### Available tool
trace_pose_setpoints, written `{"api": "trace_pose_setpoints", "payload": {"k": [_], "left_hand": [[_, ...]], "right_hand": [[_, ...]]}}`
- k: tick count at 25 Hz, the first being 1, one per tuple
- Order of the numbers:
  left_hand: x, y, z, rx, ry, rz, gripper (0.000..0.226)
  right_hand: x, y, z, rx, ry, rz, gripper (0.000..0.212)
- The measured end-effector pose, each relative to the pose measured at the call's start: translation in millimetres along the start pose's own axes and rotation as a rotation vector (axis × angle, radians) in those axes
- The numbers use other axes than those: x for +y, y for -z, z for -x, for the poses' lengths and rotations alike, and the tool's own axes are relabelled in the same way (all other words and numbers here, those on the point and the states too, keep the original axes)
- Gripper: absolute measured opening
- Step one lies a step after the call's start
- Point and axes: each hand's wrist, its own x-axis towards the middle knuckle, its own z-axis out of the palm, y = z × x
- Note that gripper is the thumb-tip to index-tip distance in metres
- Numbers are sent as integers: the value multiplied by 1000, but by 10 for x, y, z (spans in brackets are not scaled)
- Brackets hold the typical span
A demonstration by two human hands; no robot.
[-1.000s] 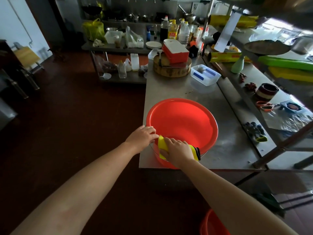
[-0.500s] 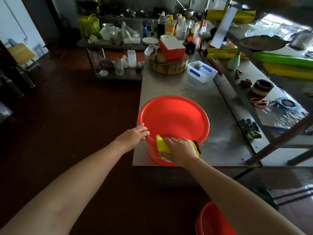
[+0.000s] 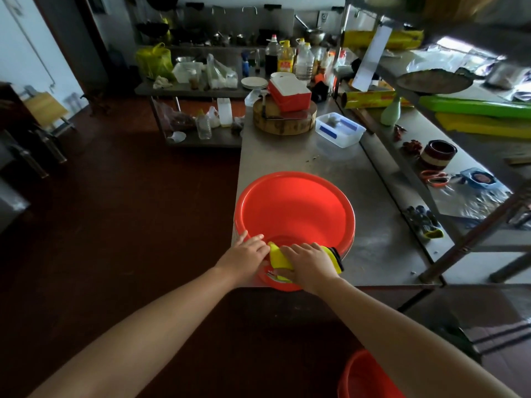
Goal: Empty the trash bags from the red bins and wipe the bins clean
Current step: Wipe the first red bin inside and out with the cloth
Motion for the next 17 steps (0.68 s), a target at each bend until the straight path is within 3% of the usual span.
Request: {"api": "trace_pose_setpoints", "payload": {"k": [4, 10, 12, 17], "left_hand": [[4, -32, 16, 72, 13, 97, 40], [-348, 1, -22, 85, -104, 121, 33], [-500, 73, -73, 45, -112, 74, 34], [-372, 108, 15, 23, -197, -220, 43]], "right_hand": [[-68, -9, 41, 3, -7, -5, 74], [576, -12, 256, 91, 149, -43, 76], [762, -26, 289, 157, 180, -49, 71], [604, -17, 314, 92, 124, -44, 70]]}}
